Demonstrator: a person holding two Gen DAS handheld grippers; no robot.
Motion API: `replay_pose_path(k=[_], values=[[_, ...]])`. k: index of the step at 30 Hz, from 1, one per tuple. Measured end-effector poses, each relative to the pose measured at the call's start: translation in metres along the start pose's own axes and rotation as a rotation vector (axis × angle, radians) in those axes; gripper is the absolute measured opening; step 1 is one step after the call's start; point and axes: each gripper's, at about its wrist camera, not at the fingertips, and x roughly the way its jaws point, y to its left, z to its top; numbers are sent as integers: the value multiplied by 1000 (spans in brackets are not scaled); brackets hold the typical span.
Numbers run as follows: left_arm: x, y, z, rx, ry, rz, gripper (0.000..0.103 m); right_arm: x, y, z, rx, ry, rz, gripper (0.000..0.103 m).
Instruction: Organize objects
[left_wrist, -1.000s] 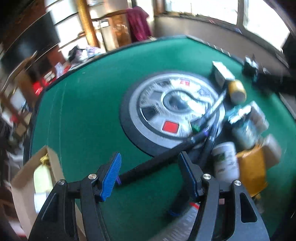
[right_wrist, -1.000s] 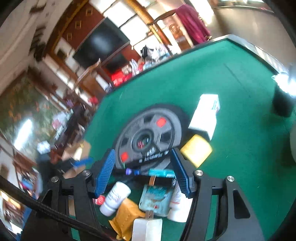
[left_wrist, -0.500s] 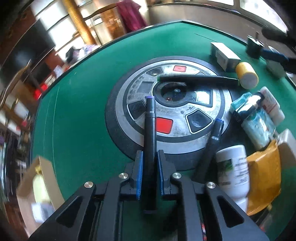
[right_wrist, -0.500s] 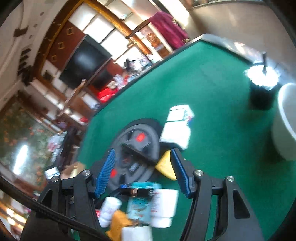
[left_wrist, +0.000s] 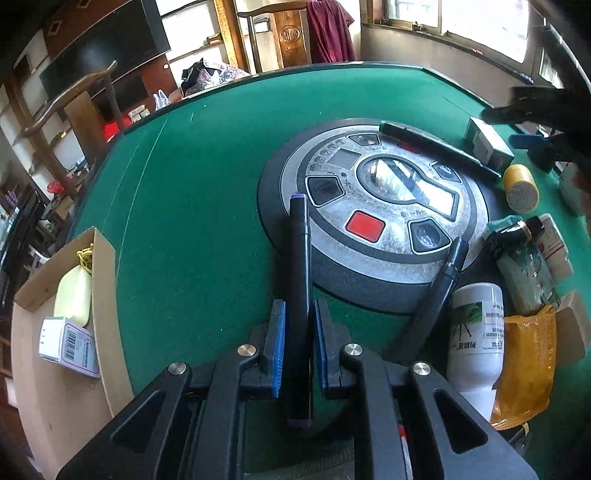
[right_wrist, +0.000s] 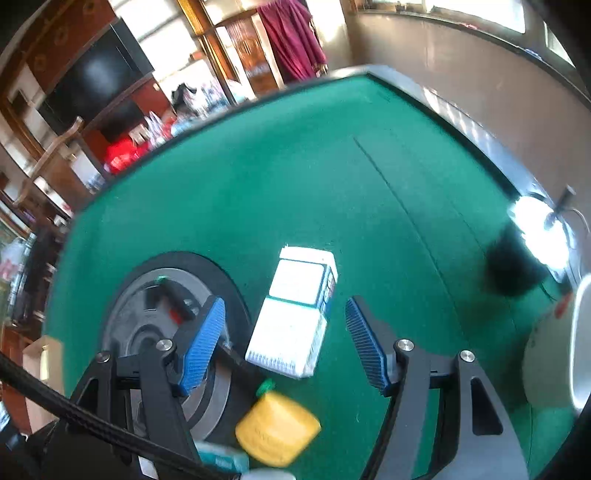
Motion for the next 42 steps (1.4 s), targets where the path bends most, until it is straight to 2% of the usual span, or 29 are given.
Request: replay_pose_path(k=[1,3,4,5,6,7,8,10,14,19,23,28,35,42], values=[[0,2,0,-7,-1,-6,14,4,1,-1,2,13,0,65],[-1,3,1,-21,-2,-17,16,12,3,-6,-20,38,-50,44],[-1,5,2,-29,-4,-28,16,16,1,-10,-23,41,-62,41],[-1,7,1,-44,-5,-45,16,19,0,-14,-38,43,-77,33],[0,10,1,-63,-8,-55,17,16,1,-17,-67,15,-100,32],[0,12,1,-74,-20,-58,16,16,1,-20,-88,9,-121,32],[0,11,0,-71,-31,-50,12,13,-2,-23,-82,-2,-99,31],[-1,12,-2,-83,-40,-59,12,7,-8,-25,-66,-28,-70,31],[-4,28,-4,-178,-57,-131,12,-20,-1,-26,-72,-123,-32,32],[-23,42,-4,-254,-112,-200,12,-49,25,-38,-139,-194,11,32],[-44,47,-5,-275,-162,-241,12,-58,53,-52,-214,-192,70,32],[-58,54,-2,-288,-202,-227,12,-63,87,-74,-281,-149,176,32],[-67,63,0,-309,-234,-207,12,-65,122,-90,-351,-138,241,32],[-72,70,-1,-319,-255,-179,12,-72,133,-111,-347,-113,288,32]])
